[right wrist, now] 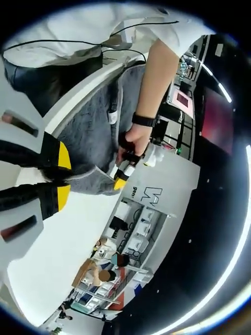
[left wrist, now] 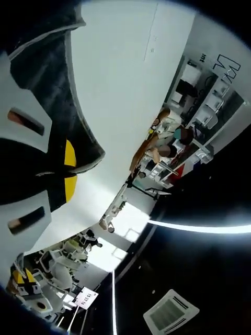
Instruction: Open the folded towel by lifting each exposed corner and separating the folded layers until the towel lies flat within the target outline without major curled edges
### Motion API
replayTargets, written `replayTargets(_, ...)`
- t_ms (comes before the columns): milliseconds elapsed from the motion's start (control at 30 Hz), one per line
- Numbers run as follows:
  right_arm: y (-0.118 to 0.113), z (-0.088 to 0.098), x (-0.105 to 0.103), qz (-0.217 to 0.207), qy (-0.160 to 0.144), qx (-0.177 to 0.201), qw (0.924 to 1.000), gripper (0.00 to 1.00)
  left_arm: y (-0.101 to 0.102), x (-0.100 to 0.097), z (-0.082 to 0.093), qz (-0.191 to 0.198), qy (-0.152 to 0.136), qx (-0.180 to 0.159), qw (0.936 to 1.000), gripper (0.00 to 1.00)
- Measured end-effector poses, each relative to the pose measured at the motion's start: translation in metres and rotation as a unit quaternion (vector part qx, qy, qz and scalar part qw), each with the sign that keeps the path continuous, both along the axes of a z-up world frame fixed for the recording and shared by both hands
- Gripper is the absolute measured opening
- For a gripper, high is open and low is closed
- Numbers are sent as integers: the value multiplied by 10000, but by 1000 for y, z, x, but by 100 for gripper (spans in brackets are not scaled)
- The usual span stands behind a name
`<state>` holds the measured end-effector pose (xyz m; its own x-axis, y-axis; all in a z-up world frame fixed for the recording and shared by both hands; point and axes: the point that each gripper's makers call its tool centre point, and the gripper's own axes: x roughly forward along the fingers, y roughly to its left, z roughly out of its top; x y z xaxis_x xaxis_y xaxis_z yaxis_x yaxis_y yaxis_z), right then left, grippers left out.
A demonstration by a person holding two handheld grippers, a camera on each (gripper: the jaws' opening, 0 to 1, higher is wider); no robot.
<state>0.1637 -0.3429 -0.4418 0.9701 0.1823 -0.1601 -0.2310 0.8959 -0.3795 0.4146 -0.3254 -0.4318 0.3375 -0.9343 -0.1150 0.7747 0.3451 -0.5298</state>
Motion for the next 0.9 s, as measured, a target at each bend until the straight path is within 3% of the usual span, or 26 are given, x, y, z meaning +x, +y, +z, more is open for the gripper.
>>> replayTargets(167,9,3,5,110,-30,-65,9999,6,0,-1,1,-25,-17,6,10000,1)
replayTargets(367,19,1,9,255,-16,-364,9990,17,0,-1,2,-30,-27,1,10000,1)
replayTargets(567,21,4,14,264,-107,-387,9988,15,-1,0,3,-35,-35,-12,10000,1)
replayTargets(667,19,5,16,156,-239,-555,9980,9,-1,1,4,-28,0,-69,10000,2)
replayTargets(767,18,8,17,162,-301,-391,9986,6,-2,3,7,38,66,-252,9997,2)
replayTargets(900,13,3,18,93,-214,-407,9989,0,-2,3,6,16,69,-195,9998,2)
